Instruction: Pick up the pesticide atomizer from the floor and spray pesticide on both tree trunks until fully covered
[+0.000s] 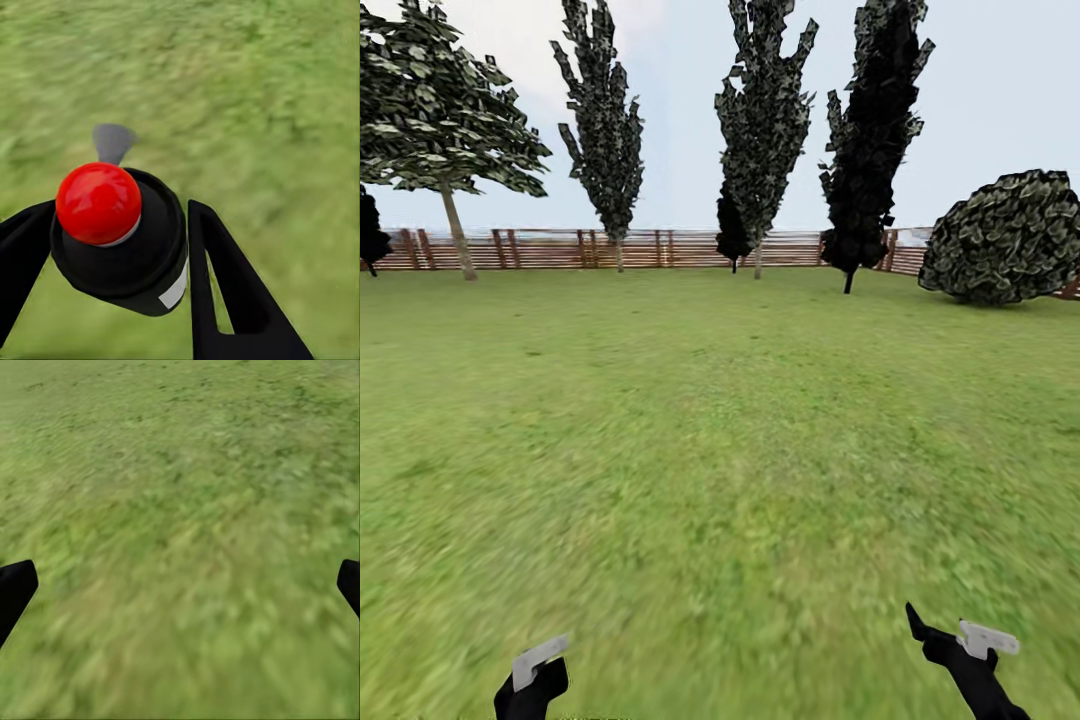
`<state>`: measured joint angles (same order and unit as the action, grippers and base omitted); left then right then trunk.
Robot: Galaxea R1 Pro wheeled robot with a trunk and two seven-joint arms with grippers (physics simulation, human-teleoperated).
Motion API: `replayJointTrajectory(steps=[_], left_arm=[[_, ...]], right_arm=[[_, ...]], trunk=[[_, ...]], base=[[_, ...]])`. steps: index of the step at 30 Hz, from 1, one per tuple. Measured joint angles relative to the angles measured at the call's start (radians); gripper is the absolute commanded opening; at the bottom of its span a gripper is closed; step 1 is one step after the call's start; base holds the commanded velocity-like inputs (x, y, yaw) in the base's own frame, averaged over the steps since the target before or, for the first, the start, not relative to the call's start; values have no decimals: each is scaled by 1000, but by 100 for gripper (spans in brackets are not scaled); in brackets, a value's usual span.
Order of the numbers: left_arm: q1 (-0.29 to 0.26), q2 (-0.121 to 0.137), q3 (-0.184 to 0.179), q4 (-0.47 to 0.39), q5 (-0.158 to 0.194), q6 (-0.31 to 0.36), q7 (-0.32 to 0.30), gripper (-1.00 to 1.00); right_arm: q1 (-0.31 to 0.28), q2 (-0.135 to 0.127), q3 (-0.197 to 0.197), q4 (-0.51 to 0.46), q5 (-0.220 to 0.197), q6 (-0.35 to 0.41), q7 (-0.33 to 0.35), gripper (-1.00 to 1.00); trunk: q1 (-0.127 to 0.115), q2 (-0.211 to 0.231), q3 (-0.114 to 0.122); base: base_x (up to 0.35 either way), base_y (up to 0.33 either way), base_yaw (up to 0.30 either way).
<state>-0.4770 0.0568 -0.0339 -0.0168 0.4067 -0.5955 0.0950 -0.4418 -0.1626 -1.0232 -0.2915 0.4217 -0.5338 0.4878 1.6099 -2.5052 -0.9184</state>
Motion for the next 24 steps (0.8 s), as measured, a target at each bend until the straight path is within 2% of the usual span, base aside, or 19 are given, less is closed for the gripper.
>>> replayJointTrajectory(steps=[24], left_arm=[[0, -2, 0, 0, 0, 0, 0, -100]], right_arm=[[0, 0, 0, 0, 0, 0, 0, 100]], trunk=[[0, 0, 9]], base=[[0, 0, 268]])
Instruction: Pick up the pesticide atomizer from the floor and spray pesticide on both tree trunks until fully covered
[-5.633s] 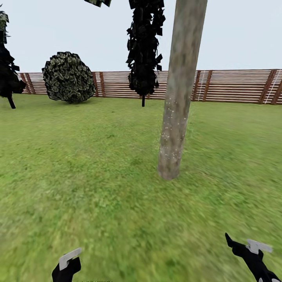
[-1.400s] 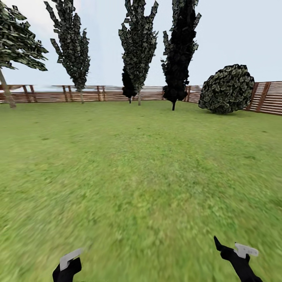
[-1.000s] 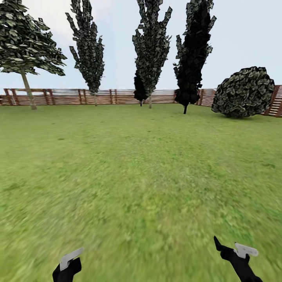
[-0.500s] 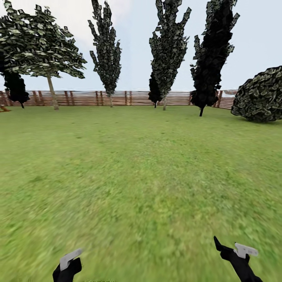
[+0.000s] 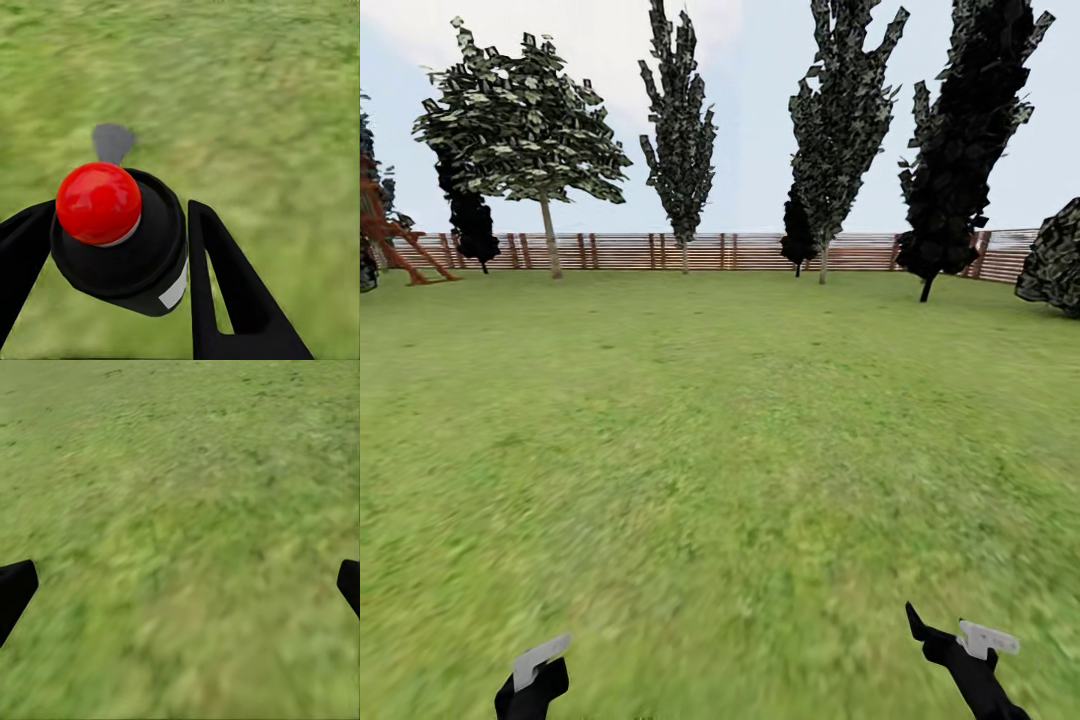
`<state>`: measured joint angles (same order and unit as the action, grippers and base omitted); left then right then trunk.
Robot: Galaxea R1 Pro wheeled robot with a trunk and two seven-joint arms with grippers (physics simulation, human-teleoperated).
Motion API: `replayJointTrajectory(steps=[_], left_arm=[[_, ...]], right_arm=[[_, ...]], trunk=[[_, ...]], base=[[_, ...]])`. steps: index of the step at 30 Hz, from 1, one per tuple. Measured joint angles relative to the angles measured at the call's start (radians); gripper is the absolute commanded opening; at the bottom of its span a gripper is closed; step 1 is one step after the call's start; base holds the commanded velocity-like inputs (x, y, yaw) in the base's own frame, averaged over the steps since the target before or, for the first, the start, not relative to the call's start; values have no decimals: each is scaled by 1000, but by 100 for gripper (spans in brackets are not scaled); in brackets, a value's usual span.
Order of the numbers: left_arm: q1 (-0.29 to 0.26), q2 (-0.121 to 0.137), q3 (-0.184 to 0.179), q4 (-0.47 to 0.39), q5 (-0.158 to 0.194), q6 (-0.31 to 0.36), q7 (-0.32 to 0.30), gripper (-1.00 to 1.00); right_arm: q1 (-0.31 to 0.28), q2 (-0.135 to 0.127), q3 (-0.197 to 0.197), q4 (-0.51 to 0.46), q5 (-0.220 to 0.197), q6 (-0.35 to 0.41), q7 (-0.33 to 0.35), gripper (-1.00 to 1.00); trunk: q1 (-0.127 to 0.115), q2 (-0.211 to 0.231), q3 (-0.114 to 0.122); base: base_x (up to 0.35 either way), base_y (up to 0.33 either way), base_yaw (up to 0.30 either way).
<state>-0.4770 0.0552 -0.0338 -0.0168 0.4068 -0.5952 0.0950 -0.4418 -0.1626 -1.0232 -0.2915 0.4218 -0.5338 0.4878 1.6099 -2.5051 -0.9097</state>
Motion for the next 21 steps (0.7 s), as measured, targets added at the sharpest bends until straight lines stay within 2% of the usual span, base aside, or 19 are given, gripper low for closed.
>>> replayJointTrajectory(steps=[9, 14, 16, 19, 20, 21], left_arm=[[0, 0, -1, 0, 0, 0, 0, -100], [0, 0, 0, 0, 0, 0, 0, -100], [1, 0, 0, 0, 0, 0, 0, -100], [0, 0, 0, 0, 0, 0, 0, -100], [0, 0, 0, 0, 0, 0, 0, -100], [0, 0, 0, 0, 0, 0, 0, -100]], right_arm=[[0, 0, 0, 0, 0, 0, 0, 100], [0, 0, 0, 5, 0, 0, 1, 100], [0, 0, 2, 39, 1, 0, 1, 100], [0, 1, 6, 169, 3, 0, 2, 100], [0, 6, 7, 206, 3, 2, 2, 100], [0, 22, 10, 238, 4, 5, 2, 100]], trunk=[[0, 0, 0], [0, 0, 0], [0, 0, 0], [0, 0, 0], [0, 0, 0], [0, 0, 0]], base=[[0, 0, 266], [0, 0, 45], [0, 0, 4], [0, 0, 1], [0, 0, 0], [0, 0, 0]])
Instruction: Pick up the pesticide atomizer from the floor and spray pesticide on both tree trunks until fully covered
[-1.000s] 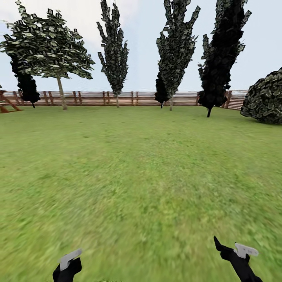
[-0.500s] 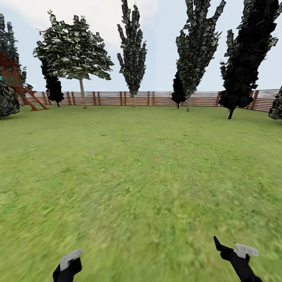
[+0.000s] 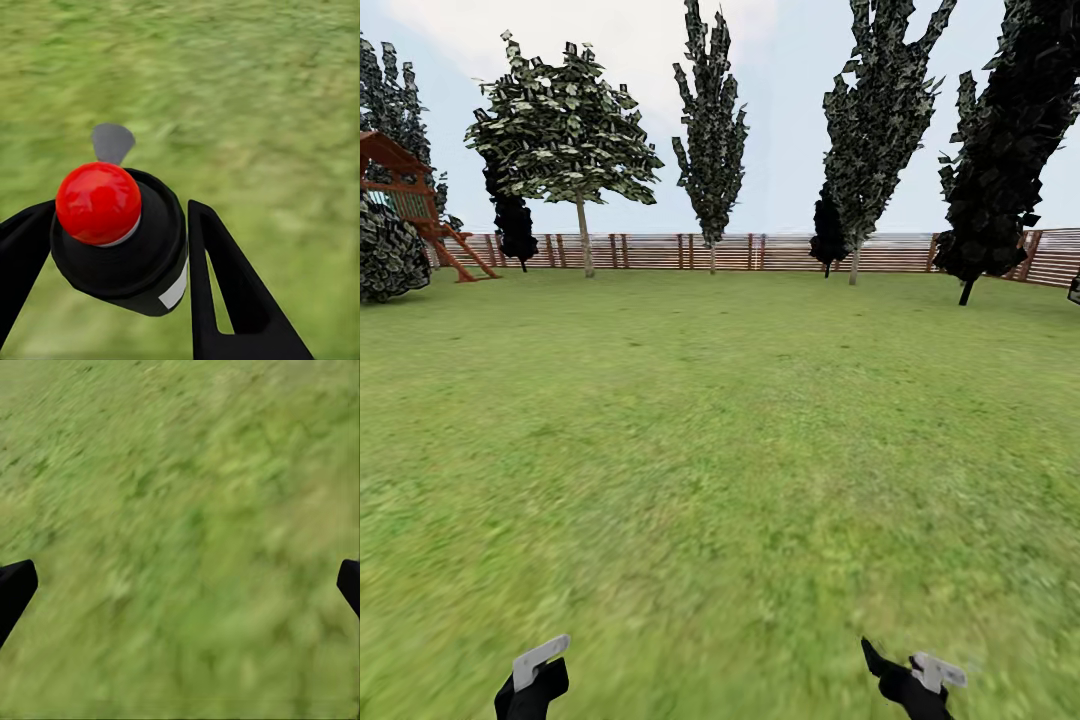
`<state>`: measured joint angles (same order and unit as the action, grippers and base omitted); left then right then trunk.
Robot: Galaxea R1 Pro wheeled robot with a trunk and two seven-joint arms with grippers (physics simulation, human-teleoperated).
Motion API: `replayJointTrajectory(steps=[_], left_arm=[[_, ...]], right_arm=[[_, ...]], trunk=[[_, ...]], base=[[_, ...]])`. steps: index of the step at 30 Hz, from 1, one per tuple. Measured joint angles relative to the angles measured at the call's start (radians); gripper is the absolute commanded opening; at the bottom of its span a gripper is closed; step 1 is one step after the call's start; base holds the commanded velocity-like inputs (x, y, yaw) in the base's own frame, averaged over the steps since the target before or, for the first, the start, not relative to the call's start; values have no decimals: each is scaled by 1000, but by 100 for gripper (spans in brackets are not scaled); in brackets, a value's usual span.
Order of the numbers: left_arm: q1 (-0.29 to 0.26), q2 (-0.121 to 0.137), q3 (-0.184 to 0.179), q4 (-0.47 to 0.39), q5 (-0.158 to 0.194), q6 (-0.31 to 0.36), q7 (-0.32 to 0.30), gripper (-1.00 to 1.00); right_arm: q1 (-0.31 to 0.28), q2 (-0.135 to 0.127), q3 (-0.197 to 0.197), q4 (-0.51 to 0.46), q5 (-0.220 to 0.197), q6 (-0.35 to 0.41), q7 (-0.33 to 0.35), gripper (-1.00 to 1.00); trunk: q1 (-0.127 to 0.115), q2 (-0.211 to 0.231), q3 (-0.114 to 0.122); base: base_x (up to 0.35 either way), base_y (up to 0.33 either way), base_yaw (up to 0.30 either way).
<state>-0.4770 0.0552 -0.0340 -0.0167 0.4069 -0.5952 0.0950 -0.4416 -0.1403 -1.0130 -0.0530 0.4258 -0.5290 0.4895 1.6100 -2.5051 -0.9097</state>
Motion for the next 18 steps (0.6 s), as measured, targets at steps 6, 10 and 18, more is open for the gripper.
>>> replayJointTrajectory(steps=[6, 10, 18], left_arm=[[0, 0, 0, 0, 0, 0, 0, -100], [1, 0, 0, 0, 0, 0, 0, -100], [1, 0, 0, 0, 0, 0, 0, -100]], right_arm=[[0, 34, -7, 35, -4, 4, 0, 100], [0, 36, -7, 36, -4, 4, 0, 100], [0, 36, -7, 36, -4, 5, 0, 100]], trunk=[[0, 0, 0], [0, 0, 0], [0, 0, 0]], base=[[0, 0, 0], [0, 0, 0], [0, 0, 0]])
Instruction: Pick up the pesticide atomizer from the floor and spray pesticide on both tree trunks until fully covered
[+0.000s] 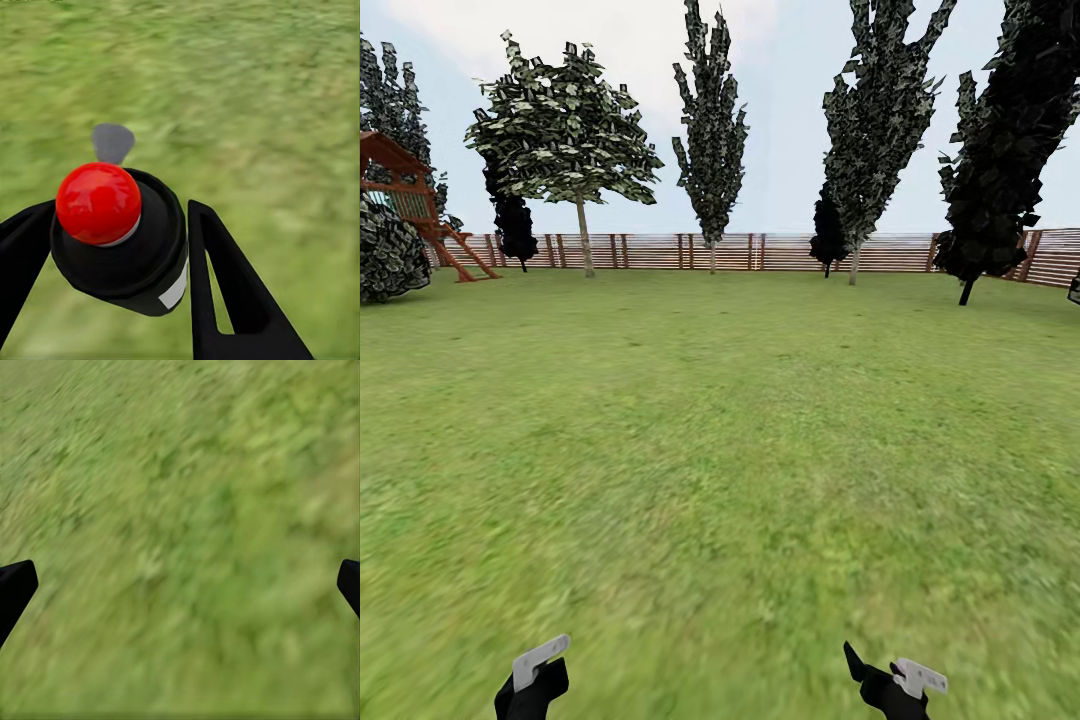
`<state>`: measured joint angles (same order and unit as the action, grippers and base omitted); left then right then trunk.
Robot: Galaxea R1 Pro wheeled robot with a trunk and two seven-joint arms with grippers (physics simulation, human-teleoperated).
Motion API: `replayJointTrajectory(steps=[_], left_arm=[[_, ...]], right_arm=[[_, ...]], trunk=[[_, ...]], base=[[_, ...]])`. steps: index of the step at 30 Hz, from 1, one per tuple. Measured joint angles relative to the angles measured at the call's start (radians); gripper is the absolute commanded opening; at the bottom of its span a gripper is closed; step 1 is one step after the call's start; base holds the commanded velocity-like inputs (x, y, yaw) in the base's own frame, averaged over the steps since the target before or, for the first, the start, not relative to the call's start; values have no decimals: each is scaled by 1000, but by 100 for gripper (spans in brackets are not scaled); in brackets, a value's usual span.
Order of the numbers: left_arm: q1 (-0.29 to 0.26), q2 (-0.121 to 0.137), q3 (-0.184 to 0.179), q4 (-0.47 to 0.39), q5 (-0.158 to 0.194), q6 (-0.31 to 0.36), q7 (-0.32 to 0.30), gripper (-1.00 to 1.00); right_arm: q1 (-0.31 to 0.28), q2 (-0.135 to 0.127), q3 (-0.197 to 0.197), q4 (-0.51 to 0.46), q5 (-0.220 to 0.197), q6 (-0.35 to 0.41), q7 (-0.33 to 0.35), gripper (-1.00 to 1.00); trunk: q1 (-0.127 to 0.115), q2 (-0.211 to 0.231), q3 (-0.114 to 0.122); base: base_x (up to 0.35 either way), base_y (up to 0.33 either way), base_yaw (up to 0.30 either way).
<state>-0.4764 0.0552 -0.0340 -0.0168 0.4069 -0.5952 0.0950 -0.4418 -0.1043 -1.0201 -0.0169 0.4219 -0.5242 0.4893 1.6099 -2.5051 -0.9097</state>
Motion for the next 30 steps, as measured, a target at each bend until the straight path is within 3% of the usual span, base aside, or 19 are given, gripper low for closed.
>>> replayJointTrajectory(steps=[18, 25, 30], left_arm=[[0, 0, 0, 0, 0, 0, 0, -100], [0, 0, 0, 0, 0, 0, 0, -100], [0, 0, 0, 0, 0, 0, 0, -100]], right_arm=[[0, -3, 0, 1, -1, 0, 6, 100], [0, -2, 4, 1, 1, -3, 8, 100], [0, -2, 4, 2, 1, -5, 1, 100]], trunk=[[0, 0, 0], [0, 0, 0], [0, 0, 0]], base=[[3, 0, 0], [284, 0, 0], [332, 0, 222]])
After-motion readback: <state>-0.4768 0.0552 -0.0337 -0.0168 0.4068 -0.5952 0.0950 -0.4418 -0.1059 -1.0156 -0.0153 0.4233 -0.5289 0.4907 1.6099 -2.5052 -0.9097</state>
